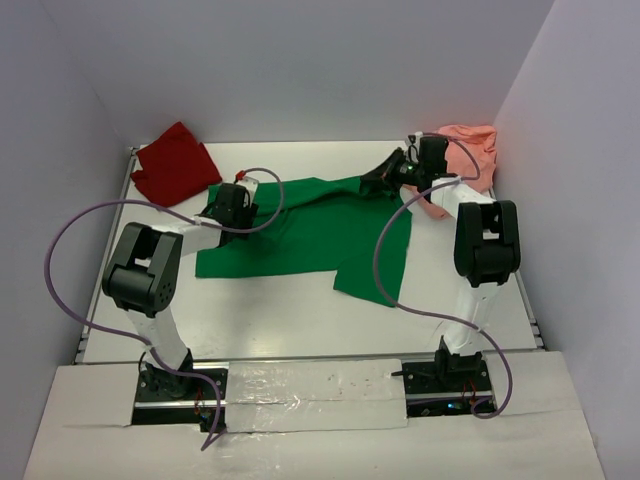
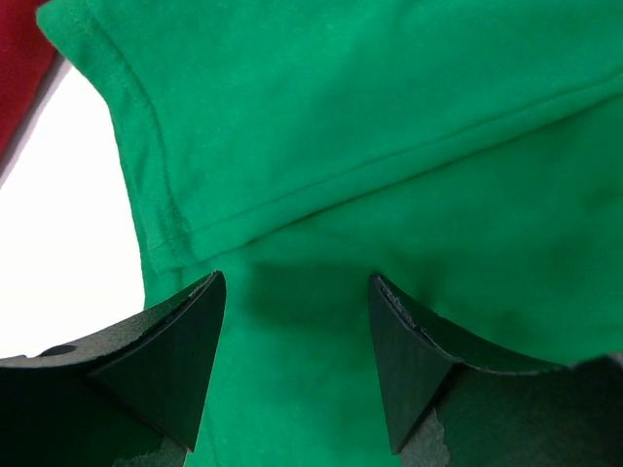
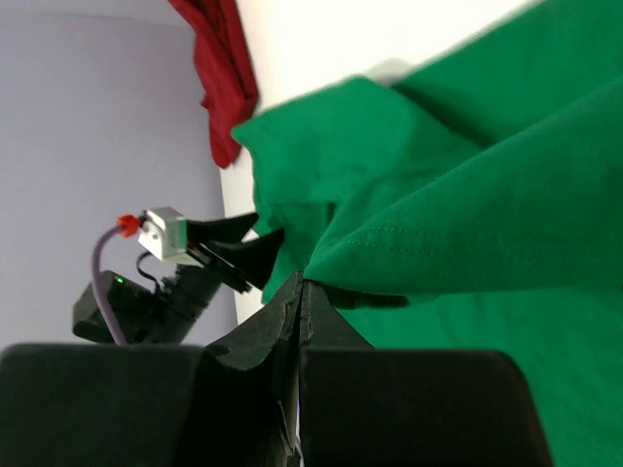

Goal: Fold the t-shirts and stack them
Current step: Fold the flattened tshirt in 1/3 of the way

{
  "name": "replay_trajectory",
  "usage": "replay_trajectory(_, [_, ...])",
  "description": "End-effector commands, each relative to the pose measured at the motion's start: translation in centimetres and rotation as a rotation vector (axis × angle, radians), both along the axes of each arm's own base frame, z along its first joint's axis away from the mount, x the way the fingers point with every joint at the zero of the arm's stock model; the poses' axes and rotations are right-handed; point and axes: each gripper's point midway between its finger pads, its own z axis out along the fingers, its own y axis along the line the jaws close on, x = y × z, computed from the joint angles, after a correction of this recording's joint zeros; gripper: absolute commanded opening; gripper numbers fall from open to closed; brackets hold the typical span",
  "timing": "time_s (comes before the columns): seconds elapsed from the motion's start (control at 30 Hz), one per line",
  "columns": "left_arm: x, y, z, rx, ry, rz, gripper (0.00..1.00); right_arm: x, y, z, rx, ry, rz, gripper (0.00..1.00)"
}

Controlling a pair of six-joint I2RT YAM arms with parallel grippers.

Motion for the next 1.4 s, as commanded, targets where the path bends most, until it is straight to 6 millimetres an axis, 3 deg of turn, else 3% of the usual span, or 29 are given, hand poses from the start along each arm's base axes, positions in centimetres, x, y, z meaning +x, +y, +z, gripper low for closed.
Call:
replay_trajectory(0.0, [0.0,-1.1,1.6,-0.027,-0.037,-0.040,0.69,-1.5,0.4,2.2,-0.020,-0.066,0.023,0.00])
replay_trajectory(0.3, [-0.2,-1.3,1.6,-0.027,-0.038,-0.054,0.69,-6.1,1.5,-1.2,-0.054,0.019,0.067,0.00])
replay_trajectory(0.33, [-0.3,-1.3,1.6,-0.027,-0.036,-0.054,0.69,-6.6,1.8,-1.6,-0.056,0.030,0.080,0.05])
replay_trajectory(0.37, [-0.2,-1.4,1.6,-0.029,-0.037,-0.056,0.69,-7.1,2.2,-2.1,-0.055,0.043,0.096,0.21])
replay_trajectory(0.47, [-0.3,-1.4,1.5,-0.027,-0.033,-0.058,0.69,-9.0,3.4,-4.3,-0.083,0.089,0.146,0.46])
replay_trajectory(0.6, [-0.2,-1.5,1.9,-0.030,-0.040,-0.057,0.70,-11.0,5.3,-6.7,-0.179,0.115,0.239,0.55])
replay_trajectory(0.67, [-0.2,-1.4,2.2,-0.036,-0.049,-0.052,0.70,-10.8,5.6,-6.6,-0.215,0.079,0.266,0.55])
replay_trajectory(0.77, [0.1,-1.0,3.7,-0.053,-0.090,-0.025,0.70,-9.2,5.4,-4.1,-0.273,-0.062,0.268,0.56])
replay_trajectory(0.8, [0.3,-0.7,5.2,-0.074,-0.127,-0.016,0.70,-8.6,5.3,-1.7,-0.308,-0.147,0.258,0.56])
replay_trajectory(0.87, [0.2,-0.5,6.7,-0.105,-0.139,-0.018,0.70,-7.7,4.5,0.1,-0.461,-0.304,0.245,0.56])
replay_trajectory(0.9, [0.2,-0.5,8.2,-0.151,-0.155,-0.032,0.70,-7.8,4.2,2.9,-0.512,-0.403,0.226,0.56])
replay_trajectory(0.93, [-0.7,-0.2,8.2,-0.164,-0.118,-0.037,0.70,-8.0,4.5,3.9,-0.575,-0.463,0.228,0.56])
replay_trajectory(0.97, [-0.9,-0.1,8.9,-0.188,-0.113,-0.047,0.70,-7.5,2.6,5.9,-0.692,-0.537,0.151,0.56])
replay_trajectory(1.07, [-3.2,1.4,11.8,-0.268,-0.092,-0.096,0.68,-7.8,0.3,8.5,-0.806,-0.592,0.096,0.57])
replay_trajectory(1.13, [-5.0,1.6,12.1,-0.268,-0.054,-0.158,0.68,-8.6,-1.0,8.6,-0.866,-0.569,0.102,0.57])
replay_trajectory(1.2, [-8.0,2.5,11.5,-0.238,0.020,-0.195,0.68,-9.9,-2.2,9.0,-0.889,-0.544,0.104,0.57])
replay_trajectory(1.37, [-14.5,4.5,8.7,-0.218,0.179,-0.266,0.68,-12.3,-4.7,9.1,-0.959,-0.513,0.104,0.57])
